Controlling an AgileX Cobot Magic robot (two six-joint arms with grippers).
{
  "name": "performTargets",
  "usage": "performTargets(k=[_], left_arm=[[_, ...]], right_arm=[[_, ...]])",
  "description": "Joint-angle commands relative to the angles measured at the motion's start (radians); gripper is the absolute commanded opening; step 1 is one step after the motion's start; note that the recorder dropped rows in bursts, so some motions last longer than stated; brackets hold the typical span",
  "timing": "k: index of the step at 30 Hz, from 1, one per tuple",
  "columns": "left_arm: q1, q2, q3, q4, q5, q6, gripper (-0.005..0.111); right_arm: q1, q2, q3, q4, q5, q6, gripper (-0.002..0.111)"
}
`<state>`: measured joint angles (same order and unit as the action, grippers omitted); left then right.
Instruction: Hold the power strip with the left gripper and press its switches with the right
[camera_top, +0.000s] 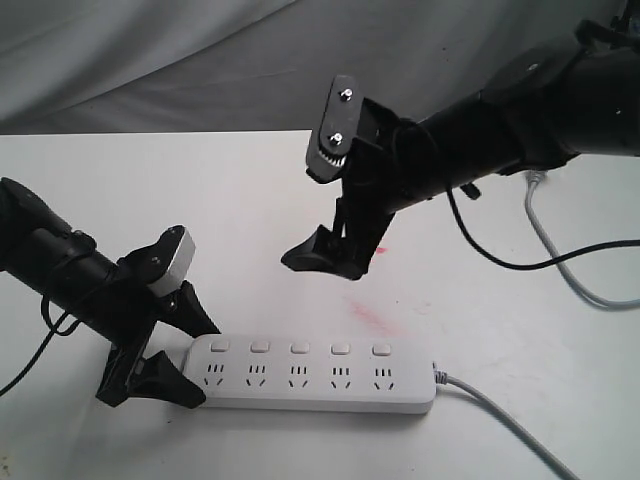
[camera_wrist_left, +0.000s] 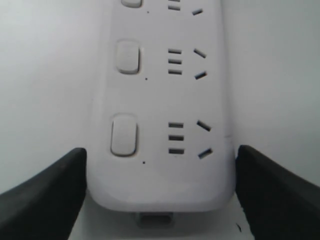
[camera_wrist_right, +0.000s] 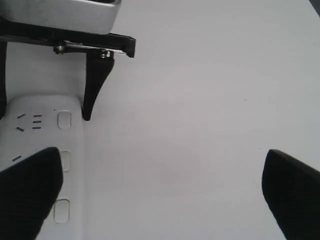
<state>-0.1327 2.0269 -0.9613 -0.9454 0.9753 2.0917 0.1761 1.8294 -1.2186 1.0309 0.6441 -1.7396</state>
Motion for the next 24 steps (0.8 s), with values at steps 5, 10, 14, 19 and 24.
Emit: performTargets(k=[5, 10, 14, 19, 24], left_arm=[[-0.007, 0.002, -0.005, -0.014, -0.012, 0.001, 0.046], [-0.007, 0.002, -0.005, -0.014, -0.012, 0.001, 0.046], [-0.007, 0.002, -0.005, -0.014, -0.012, 0.001, 0.046], [-0.007, 0.002, -0.005, -0.014, -0.012, 0.001, 0.046], [-0.007, 0.002, -0.005, -0.014, -0.012, 0.001, 0.046]], right_arm=[[0.058, 0.092, -0.005, 0.114, -0.031, -0.105, 0.105], [0.078, 0.134, -0.005, 0.171, -0.031, -0.152, 0.105], [0.098, 0.161, -0.005, 0.253, -0.033, -0.232, 0.105], [0.114, 0.201, -0.005, 0.326, -0.04, -0.286, 0.105], [0.131, 0.236, -0.005, 0.337, -0.064, -0.296, 0.105]])
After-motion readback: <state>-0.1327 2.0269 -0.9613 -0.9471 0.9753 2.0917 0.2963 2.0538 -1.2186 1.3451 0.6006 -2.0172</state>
